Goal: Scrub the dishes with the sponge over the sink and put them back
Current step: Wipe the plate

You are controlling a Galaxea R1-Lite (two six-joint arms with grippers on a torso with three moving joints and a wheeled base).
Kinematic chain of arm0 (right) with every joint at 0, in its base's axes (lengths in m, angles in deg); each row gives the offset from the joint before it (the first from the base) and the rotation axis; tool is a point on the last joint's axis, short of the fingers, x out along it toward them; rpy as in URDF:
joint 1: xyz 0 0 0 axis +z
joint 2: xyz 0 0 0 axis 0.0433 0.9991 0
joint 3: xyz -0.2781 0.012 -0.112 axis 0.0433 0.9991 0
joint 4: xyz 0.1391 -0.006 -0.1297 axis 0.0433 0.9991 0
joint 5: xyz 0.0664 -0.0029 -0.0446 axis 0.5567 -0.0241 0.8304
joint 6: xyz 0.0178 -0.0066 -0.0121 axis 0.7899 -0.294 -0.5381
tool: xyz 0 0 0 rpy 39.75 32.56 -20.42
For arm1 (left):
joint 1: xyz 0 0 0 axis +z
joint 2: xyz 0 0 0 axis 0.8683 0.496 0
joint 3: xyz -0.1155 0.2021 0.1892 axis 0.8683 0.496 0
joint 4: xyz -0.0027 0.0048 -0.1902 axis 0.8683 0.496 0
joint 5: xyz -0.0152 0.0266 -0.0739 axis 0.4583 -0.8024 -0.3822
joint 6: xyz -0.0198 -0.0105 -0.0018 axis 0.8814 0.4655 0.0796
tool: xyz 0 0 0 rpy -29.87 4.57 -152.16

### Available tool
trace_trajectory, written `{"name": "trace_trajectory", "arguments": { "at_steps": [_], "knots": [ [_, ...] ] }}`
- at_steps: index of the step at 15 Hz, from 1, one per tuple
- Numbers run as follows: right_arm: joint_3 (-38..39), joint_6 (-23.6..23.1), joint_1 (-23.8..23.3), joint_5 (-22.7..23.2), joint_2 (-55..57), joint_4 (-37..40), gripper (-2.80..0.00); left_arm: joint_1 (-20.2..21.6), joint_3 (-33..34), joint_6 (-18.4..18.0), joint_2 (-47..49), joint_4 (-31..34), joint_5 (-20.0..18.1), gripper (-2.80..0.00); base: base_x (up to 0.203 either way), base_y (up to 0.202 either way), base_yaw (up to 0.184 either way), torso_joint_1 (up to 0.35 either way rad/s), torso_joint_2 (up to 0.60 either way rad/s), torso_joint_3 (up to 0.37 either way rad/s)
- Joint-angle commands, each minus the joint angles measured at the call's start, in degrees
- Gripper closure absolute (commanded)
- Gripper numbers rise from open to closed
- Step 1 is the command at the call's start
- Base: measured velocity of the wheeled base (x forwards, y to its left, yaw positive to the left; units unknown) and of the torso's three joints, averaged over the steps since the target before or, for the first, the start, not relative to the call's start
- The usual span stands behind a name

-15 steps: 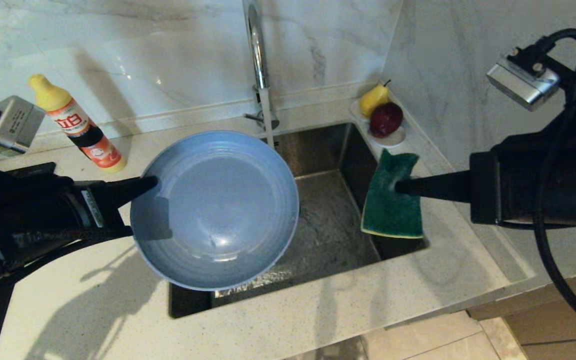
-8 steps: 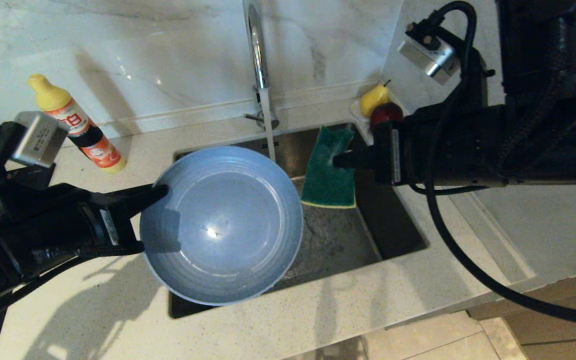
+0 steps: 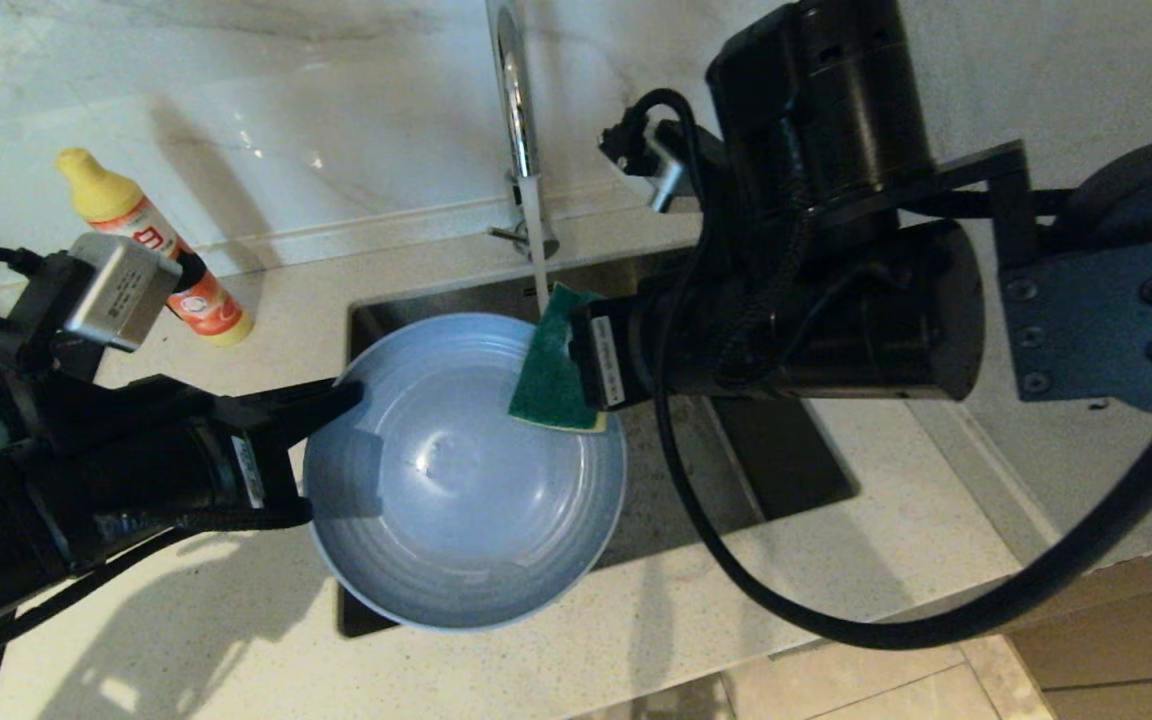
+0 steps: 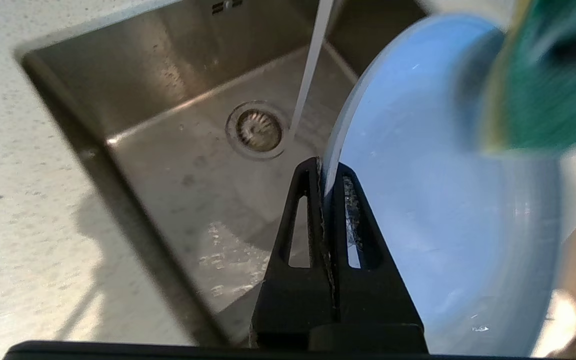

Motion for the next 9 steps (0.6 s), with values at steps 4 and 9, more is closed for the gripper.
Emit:
{"name": "trace_trajectory", "arguments": {
  "at_steps": [4, 9],
  "knots": [
    [-5.13, -0.17, 1.82, -3.9, 7.67, 0.07, 0.0, -0.09, -1.47, 1.93, 1.25, -0.11, -0.07, 0.0, 0.0, 0.0, 0.0, 0.0, 0.0, 0.0],
    [-5.81, -1.67, 3.13, -5.59, 7.88, 0.1, 0.0, -0.09, -1.65, 3.43, 1.07, -0.19, -0.16, 0.0, 0.0, 0.0, 0.0, 0.0, 0.0, 0.0]
  ]
}}
